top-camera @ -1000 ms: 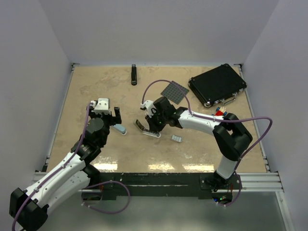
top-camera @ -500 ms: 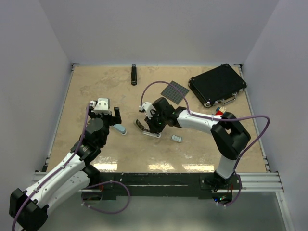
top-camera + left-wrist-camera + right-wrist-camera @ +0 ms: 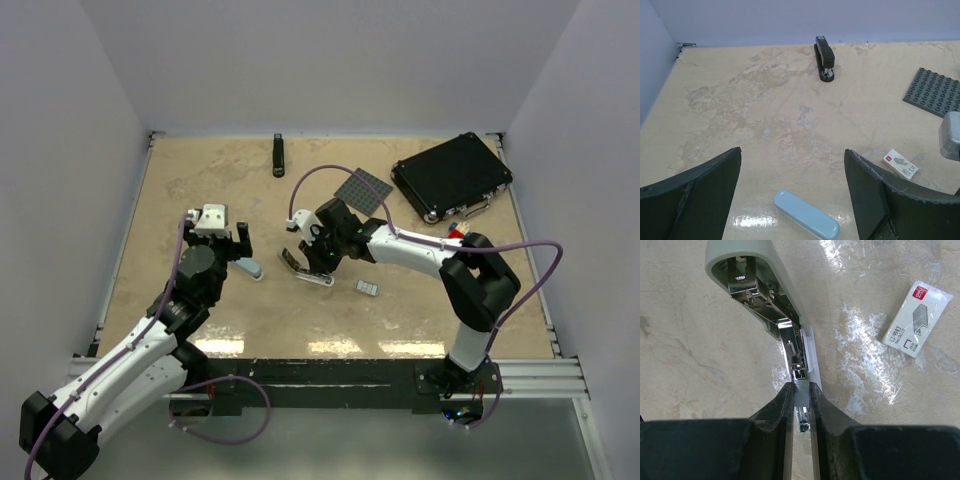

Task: Load the staples into the stapler

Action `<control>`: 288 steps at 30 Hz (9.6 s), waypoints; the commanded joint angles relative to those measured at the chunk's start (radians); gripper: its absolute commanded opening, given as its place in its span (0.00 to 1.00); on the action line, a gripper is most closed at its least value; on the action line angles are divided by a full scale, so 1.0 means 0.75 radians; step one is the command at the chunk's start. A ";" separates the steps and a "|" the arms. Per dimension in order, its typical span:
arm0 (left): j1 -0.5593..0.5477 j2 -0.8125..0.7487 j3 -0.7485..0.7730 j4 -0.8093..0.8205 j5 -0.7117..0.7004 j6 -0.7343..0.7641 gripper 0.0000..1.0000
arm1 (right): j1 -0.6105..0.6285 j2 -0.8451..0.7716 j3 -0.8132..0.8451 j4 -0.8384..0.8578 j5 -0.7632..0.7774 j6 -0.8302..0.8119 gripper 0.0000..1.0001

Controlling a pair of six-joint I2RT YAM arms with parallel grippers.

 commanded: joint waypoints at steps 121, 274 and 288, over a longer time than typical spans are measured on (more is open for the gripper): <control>0.012 -0.009 0.006 0.063 0.018 -0.014 0.88 | 0.003 -0.023 0.080 0.008 0.175 0.280 0.47; -0.060 -0.044 -0.058 0.199 -0.033 0.117 0.79 | 0.177 -0.125 0.100 -0.372 0.412 0.452 0.54; -0.049 -0.023 -0.048 0.195 -0.039 0.117 0.80 | 0.194 0.012 0.158 -0.393 0.519 0.434 0.40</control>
